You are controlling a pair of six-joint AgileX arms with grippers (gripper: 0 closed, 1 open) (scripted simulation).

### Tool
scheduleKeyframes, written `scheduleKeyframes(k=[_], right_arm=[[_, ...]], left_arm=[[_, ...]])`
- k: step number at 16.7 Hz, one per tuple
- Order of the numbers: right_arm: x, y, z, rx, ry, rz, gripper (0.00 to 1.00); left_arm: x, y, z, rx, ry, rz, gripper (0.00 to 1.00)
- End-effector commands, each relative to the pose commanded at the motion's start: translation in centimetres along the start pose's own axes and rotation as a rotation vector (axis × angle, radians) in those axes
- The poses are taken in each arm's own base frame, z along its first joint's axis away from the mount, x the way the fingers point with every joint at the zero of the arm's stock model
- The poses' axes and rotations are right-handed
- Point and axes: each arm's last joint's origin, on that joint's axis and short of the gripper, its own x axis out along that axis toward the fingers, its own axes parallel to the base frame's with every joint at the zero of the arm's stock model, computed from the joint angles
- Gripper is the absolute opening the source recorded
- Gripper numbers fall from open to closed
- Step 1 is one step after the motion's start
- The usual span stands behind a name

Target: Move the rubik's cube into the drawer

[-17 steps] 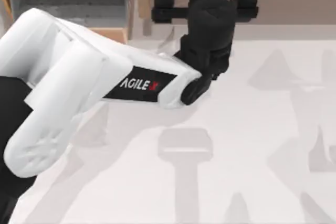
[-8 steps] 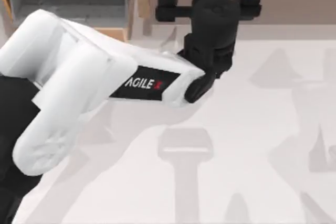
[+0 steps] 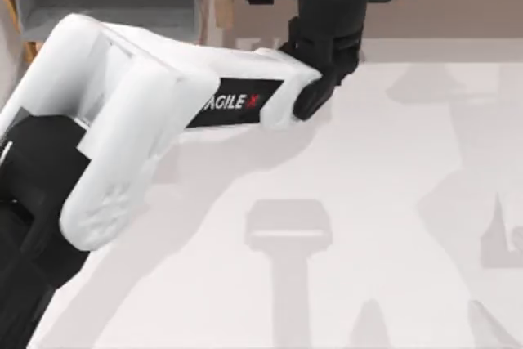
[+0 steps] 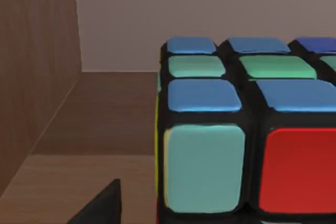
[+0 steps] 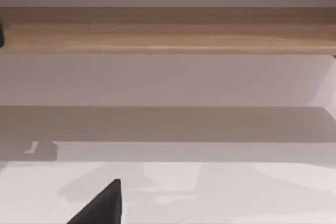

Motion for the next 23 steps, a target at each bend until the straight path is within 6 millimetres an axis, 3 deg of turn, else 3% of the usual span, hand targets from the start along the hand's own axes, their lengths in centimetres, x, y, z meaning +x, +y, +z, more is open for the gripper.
scheduleKeyframes(k=[5,18,23], right_arm=[[0.00,0.00,0.00,0.000,0.000,0.000,1.00],[0.00,0.00,0.00,0.000,0.000,0.000,1.00],[0.00,0.00,0.00,0.000,0.000,0.000,1.00]], left_arm=[[0.35,0.05,-0.04,0.000,0.001,0.000,1.00],[0.35,0.05,-0.04,0.000,0.001,0.000,0.02],[0.35,0.05,-0.04,0.000,0.001,0.000,0.00]])
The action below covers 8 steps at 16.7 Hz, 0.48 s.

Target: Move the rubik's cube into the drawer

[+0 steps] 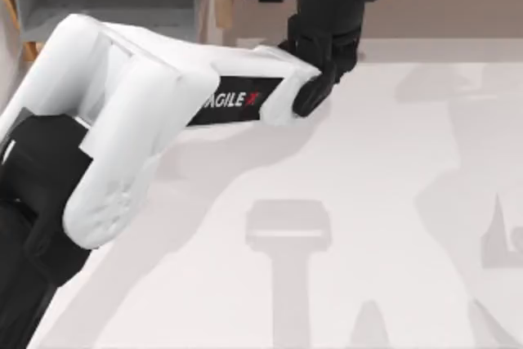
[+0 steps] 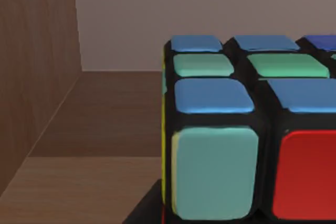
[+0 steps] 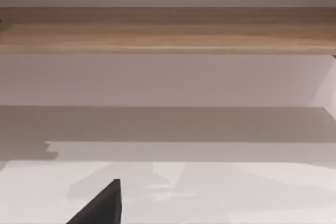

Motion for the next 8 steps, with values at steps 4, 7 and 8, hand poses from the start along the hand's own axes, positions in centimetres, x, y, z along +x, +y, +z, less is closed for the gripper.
scheduleKeyframes(k=[4,7,8], right_arm=[[0.0,0.0,0.0,0.000,0.000,0.000,1.00],[0.0,0.0,0.0,0.000,0.000,0.000,1.00],[0.0,0.0,0.0,0.000,0.000,0.000,1.00]], left_arm=[[-0.1,-0.2,0.1,0.000,-0.002,-0.004,0.00],[-0.9,-0.3,0.7,0.003,0.000,-0.011,0.00],[-1.2,-0.3,1.0,0.005,0.002,-0.008,0.00]])
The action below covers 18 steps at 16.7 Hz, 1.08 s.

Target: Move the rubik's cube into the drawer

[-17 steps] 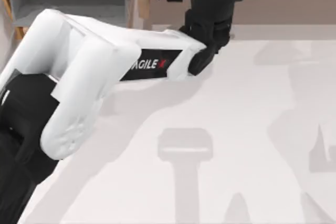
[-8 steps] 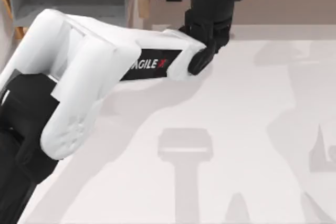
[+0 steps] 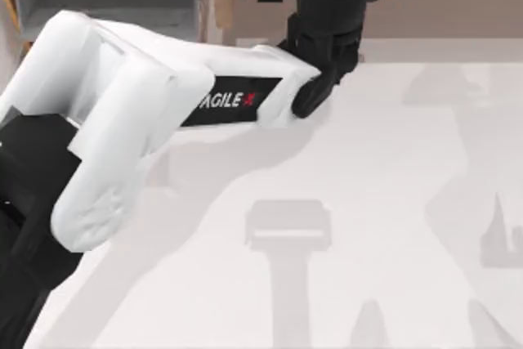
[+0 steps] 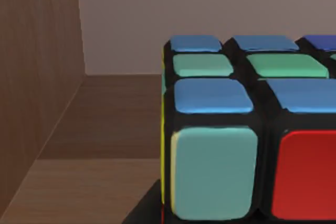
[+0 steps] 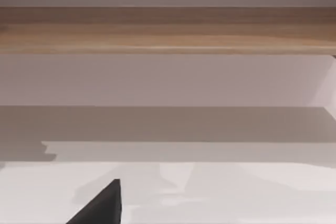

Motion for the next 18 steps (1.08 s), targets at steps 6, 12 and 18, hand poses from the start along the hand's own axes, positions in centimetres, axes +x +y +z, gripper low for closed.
scheduleKeyframes(k=[6,12,18], right_arm=[[0.0,0.0,0.0,0.000,0.000,0.000,1.00],[0.0,0.0,0.0,0.000,0.000,0.000,1.00],[0.0,0.0,0.0,0.000,0.000,0.000,1.00]], left_arm=[[-1.0,0.1,1.1,-0.005,-0.004,0.004,0.00],[-1.1,-0.7,2.2,-0.003,0.022,-0.035,0.00],[-4.0,-4.4,5.8,0.047,0.203,-0.232,0.00]])
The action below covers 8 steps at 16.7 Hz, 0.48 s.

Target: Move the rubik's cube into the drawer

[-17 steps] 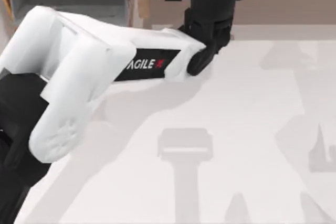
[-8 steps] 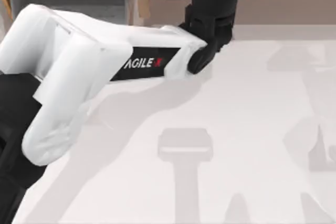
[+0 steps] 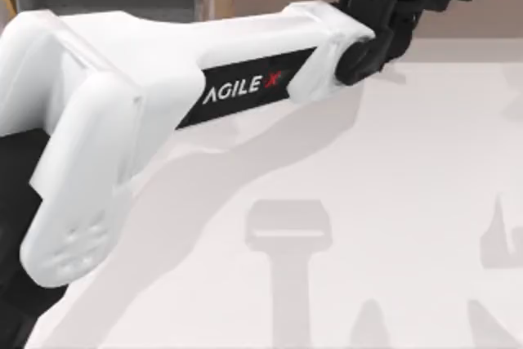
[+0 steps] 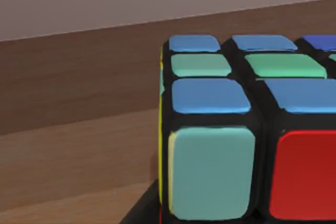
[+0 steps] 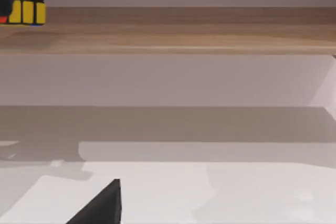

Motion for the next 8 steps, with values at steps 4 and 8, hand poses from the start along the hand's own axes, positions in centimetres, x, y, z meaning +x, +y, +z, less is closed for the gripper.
scheduleKeyframes(k=[4,8], right_arm=[[0.0,0.0,0.0,0.000,0.000,0.000,1.00],[0.0,0.0,0.0,0.000,0.000,0.000,1.00]], left_arm=[[-2.9,-2.1,1.4,0.058,0.229,-0.131,0.00],[-4.4,-0.6,1.9,0.127,0.525,-0.169,0.00]])
